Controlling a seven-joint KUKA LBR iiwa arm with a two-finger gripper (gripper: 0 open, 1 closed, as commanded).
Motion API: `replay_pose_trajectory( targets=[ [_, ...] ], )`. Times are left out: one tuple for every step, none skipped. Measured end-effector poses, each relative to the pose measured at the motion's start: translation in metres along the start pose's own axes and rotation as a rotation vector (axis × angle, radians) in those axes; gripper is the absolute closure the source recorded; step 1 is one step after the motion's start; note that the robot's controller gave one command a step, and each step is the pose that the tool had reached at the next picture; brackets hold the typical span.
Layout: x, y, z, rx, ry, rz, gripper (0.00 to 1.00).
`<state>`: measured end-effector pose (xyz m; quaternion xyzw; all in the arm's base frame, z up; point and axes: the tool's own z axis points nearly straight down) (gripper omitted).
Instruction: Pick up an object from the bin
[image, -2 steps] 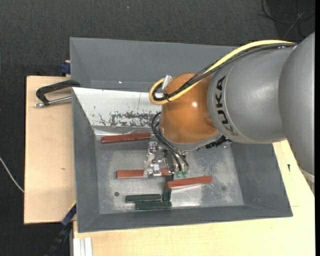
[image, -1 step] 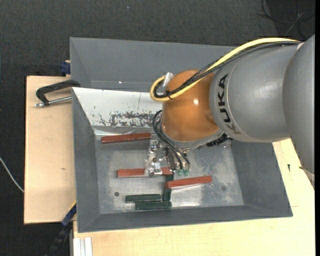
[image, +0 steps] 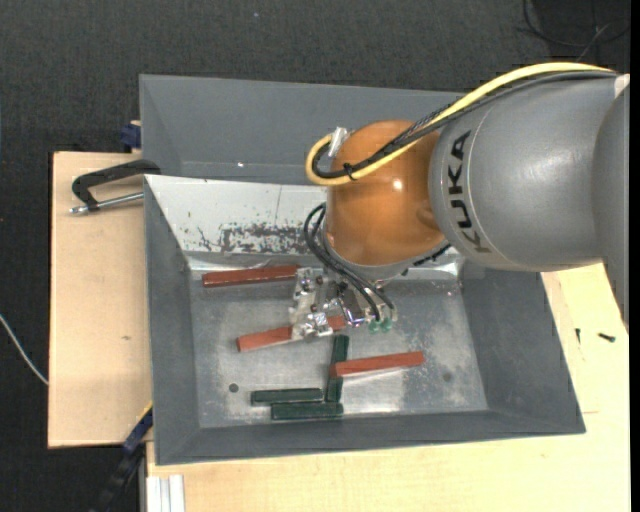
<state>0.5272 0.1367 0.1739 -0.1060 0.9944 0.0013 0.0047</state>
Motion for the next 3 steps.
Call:
replay_pose_trajectory(
  targets=[
    [-0.001,-0.005,0.024,0.000,0.008,-0.186,1.00],
    [-0.006,-0.006,-0.044,0.000,0.004,-0.031,1.00],
    [-0.006,-0.006,-0.044,0.000,0.005,-0.031,1.00]
  ],
)
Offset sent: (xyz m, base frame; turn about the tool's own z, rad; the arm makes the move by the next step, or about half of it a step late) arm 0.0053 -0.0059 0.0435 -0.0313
